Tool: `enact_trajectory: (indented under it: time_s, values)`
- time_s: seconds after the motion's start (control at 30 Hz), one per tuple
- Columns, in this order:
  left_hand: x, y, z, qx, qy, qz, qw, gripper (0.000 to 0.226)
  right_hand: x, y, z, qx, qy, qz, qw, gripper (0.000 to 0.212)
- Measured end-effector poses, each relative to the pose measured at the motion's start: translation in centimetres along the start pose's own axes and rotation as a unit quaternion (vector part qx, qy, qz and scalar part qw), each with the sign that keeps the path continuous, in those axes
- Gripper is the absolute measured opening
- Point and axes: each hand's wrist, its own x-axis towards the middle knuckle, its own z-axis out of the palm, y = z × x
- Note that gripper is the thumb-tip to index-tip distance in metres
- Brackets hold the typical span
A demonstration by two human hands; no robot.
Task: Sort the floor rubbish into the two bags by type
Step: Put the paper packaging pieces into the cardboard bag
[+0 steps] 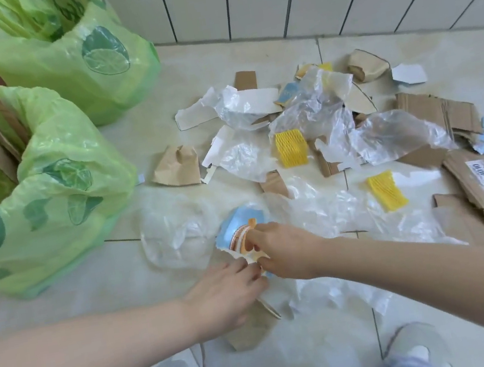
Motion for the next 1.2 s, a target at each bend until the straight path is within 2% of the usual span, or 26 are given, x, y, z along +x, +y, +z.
enact_trajectory:
  time_s: [0.1, 0.23, 0.3, 0.4, 0.5, 0.57, 0.6, 0.73, 0.83, 0.9, 0.97, 1.0, 1.07, 1.2]
  values:
    - [0.0, 0.8, 2.2, -0.063, -0.014, -0.021, 0.998, 0.063, -0.6, 1.6, 1.3, -0.106, -0.016, 0.072, 0.992, 0.034]
    - [-1.0, 1.6, 3.5, -0.046, -0.052, -0.019, 0.997, 0.067, -1.4, 3.3, 1.7, -0.186, -0.019, 0.184, 0.965, 0.035]
    - [-1.0, 1.6, 3.9, -0.041, -0.037, -0.024, 0.998, 0.069, -1.6, 3.3, 1.7, -0.224, -0.016, 0.210, 0.951, 0.033]
    - [-0.9, 1.9, 3.5, -0.037, -0.046, -0.031, 0.998, 0.072, -1.3, 3.0, 1.5, -0.272, 0.005, 0.205, 0.940, 0.032]
    - [-0.4, 2.0, 3.2, -0.056, -0.065, -0.058, 0.995, 0.065, -0.4, 3.1, 1.6, -0.260, 0.065, 0.104, 0.958, 0.034]
    - [-0.1, 1.9, 2.8, -0.063, -0.050, -0.061, 0.995, 0.057, 0.6, 3.2, 1.7, -0.238, 0.075, 0.037, 0.968, 0.047]
    - [0.1, 1.8, 2.7, -0.068, -0.036, -0.062, 0.995, 0.051, 1.2, 3.2, 1.7, -0.219, 0.074, 0.031, 0.972, 0.058]
    - [0.6, 1.3, 2.0, -0.131, -0.016, -0.094, 0.987, 0.043, 3.8, 2.4, 1.3, -0.120, 0.082, 0.091, 0.985, 0.094]
    - [1.0, 0.6, 1.0, -0.201, 0.008, -0.126, 0.971, 0.040, 5.0, 1.7, 1.3, -0.125, 0.083, 0.114, 0.982, 0.104]
    - [1.0, 0.1, 0.2, -0.258, 0.032, -0.155, 0.953, 0.030, 5.4, 1.3, 1.9, -0.085, 0.069, 0.146, 0.983, 0.093]
    - [0.8, -0.4, -0.5, -0.290, 0.053, -0.183, 0.938, 0.021, 5.6, 1.3, 2.6, -0.004, 0.070, 0.183, 0.981, 0.072]
    - [0.8, -0.7, -0.7, -0.302, 0.061, -0.193, 0.931, 0.024, 5.5, 1.4, 2.8, 0.021, 0.077, 0.186, 0.979, 0.063]
    - [0.7, -1.4, -1.2, -0.329, 0.080, -0.213, 0.916, 0.031, 5.1, 1.7, 2.6, 0.039, 0.077, 0.163, 0.983, 0.047]
    - [0.1, -3.4, -2.5, -0.372, 0.135, -0.261, 0.881, 0.025, 3.2, 2.1, 0.1, 0.089, 0.106, 0.133, 0.981, 0.026]
